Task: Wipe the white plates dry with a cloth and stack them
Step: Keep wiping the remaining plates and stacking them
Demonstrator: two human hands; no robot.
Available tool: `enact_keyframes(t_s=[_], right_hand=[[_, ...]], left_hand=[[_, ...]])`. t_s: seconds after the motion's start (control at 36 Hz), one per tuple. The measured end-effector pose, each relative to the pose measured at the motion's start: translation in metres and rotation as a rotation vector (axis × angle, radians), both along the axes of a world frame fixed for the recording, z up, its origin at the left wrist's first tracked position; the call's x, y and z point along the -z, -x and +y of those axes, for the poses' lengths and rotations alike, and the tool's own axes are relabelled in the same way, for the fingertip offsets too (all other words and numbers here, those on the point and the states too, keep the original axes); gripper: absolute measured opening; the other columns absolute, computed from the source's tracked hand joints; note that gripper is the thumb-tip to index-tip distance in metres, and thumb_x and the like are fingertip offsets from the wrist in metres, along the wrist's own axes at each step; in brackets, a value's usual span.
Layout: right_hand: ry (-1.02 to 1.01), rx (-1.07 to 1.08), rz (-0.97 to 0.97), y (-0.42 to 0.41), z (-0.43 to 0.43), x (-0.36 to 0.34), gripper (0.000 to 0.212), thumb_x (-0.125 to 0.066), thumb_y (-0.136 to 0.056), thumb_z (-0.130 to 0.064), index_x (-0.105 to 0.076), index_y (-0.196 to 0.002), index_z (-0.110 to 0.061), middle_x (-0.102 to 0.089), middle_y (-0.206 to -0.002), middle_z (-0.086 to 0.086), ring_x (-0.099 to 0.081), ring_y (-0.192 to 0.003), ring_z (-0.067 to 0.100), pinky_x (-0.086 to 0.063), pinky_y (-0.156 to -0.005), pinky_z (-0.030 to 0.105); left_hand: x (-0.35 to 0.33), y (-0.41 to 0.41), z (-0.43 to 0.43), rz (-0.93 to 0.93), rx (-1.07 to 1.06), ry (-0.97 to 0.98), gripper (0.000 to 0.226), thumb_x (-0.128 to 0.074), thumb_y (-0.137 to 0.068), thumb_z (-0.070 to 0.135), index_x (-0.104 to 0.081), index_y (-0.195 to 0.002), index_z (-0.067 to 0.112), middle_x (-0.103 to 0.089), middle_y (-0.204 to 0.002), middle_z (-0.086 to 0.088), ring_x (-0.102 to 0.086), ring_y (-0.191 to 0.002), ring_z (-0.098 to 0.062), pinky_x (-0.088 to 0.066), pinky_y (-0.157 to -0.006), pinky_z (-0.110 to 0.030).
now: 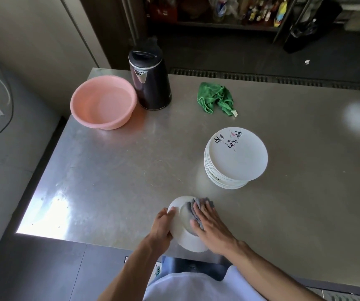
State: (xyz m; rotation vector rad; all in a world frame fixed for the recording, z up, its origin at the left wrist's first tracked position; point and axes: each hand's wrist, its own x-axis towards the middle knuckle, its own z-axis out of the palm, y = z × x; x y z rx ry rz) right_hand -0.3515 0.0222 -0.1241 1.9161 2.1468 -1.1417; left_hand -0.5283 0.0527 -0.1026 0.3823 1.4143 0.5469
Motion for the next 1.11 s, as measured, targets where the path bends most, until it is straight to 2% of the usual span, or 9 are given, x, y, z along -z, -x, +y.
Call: enact_keyframes(t_s=[0.14, 0.25, 0.36, 0.5, 0.64, 0.78, 0.92, 1.0, 1.11], right_hand=[[-0.178, -0.199, 0.129, 0.008, -0.012, -0.007, 0.066, -0.019, -0.106, -0.050, -0.001, -0.159, -0.016, 0.014, -0.164, -0.004, 0.012, -0.153, 0.015, 0.013, -0.122, 0.028], [-0.219, -0.342, 0.159, -0.015, -0.027, -0.004, 0.062, -0.016, -0.107, -0.051, 0.001, -0.159, -0.022, 0.007, -0.167, -0.007, 0.012, -0.153, 0.009, 0.007, -0.124, 0.029], [-0.099, -0.111, 0.100, -0.020, -0.016, 0.003, 0.061, -0.025, -0.108, -0.042, -0.001, -0.159, -0.018, 0.013, -0.165, -0.002, 0.017, -0.152, 0.017, 0.007, -0.124, 0.033], [-0.133, 0.023, 0.172, 0.006, 0.016, -0.009, 0.050, -0.023, -0.110, -0.035, -0.009, -0.156, -0.025, 0.004, -0.156, -0.015, 0.010, -0.149, 0.006, 0.022, -0.114, 0.017], [-0.186, -0.102, 0.275, 0.011, 0.016, -0.011, 0.051, -0.028, -0.108, -0.037, -0.011, -0.154, -0.023, -0.005, -0.163, -0.010, 0.007, -0.153, 0.009, 0.003, -0.125, 0.033], [-0.064, 0.135, 0.244, -0.004, 0.027, -0.013, 0.049, -0.022, -0.109, -0.034, -0.007, -0.156, -0.030, 0.003, -0.164, -0.008, 0.012, -0.150, 0.003, 0.013, -0.118, 0.016], [-0.250, -0.076, 0.285, 0.005, 0.012, -0.023, 0.050, -0.027, -0.107, -0.039, -0.016, -0.155, -0.029, -0.007, -0.164, -0.013, 0.008, -0.153, 0.009, 0.006, -0.123, 0.027], [-0.206, -0.047, 0.241, 0.002, 0.017, -0.017, 0.054, -0.024, -0.106, -0.045, -0.014, -0.156, -0.029, -0.005, -0.165, -0.013, 0.006, -0.153, 0.011, 0.000, -0.125, 0.032], [-0.026, 0.284, 0.168, -0.002, 0.030, -0.009, 0.059, -0.025, -0.108, -0.042, -0.011, -0.160, -0.017, -0.003, -0.167, -0.002, 0.000, -0.154, 0.013, -0.002, -0.125, 0.032]], left_hand=[[-0.003, -0.003, 0.010, -0.009, -0.023, 0.008, 0.033, -0.046, -0.109, 0.021, -0.053, -0.126, -0.007, -0.067, -0.109, -0.029, -0.064, -0.096, -0.036, -0.057, -0.076, -0.041], [-0.001, 0.003, 0.013, 0.003, -0.019, 0.035, 0.035, -0.044, -0.110, 0.025, -0.051, -0.127, -0.004, -0.063, -0.123, -0.035, -0.063, -0.105, -0.043, -0.053, -0.094, -0.057], [-0.003, 0.002, 0.006, 0.034, 0.027, 0.029, 0.021, -0.047, -0.109, 0.029, -0.056, -0.112, 0.010, -0.062, -0.108, -0.021, -0.058, -0.095, -0.031, -0.050, -0.076, -0.039], [-0.005, -0.003, -0.001, 0.013, 0.114, 0.012, 0.016, -0.050, -0.107, 0.030, -0.059, -0.105, 0.017, -0.067, -0.096, -0.011, -0.062, -0.088, -0.024, -0.051, -0.071, -0.033], [-0.012, -0.007, -0.001, 0.007, 0.167, -0.055, 0.018, -0.052, -0.106, 0.025, -0.067, -0.114, 0.018, -0.076, -0.104, -0.011, -0.069, -0.090, -0.024, -0.053, -0.077, -0.038], [-0.012, -0.002, -0.006, 0.059, 0.176, -0.088, 0.017, -0.055, -0.105, 0.030, -0.057, -0.090, 0.021, -0.066, -0.084, -0.001, -0.060, -0.078, -0.017, -0.049, -0.065, -0.030], [-0.016, -0.005, -0.004, 0.016, 0.230, -0.228, 0.011, -0.056, -0.104, 0.014, -0.066, -0.110, 0.012, -0.075, -0.090, 0.000, -0.068, -0.077, -0.011, -0.053, -0.061, -0.024], [-0.016, -0.005, -0.002, 0.019, 0.225, -0.219, 0.016, -0.055, -0.105, 0.018, -0.066, -0.116, 0.011, -0.075, -0.100, -0.008, -0.069, -0.086, -0.019, -0.058, -0.073, -0.037], [-0.011, -0.005, -0.004, -0.029, 0.098, -0.119, 0.014, -0.063, -0.096, 0.021, -0.060, -0.106, 0.013, -0.067, -0.098, -0.011, -0.065, -0.085, -0.025, -0.055, -0.061, -0.035]])
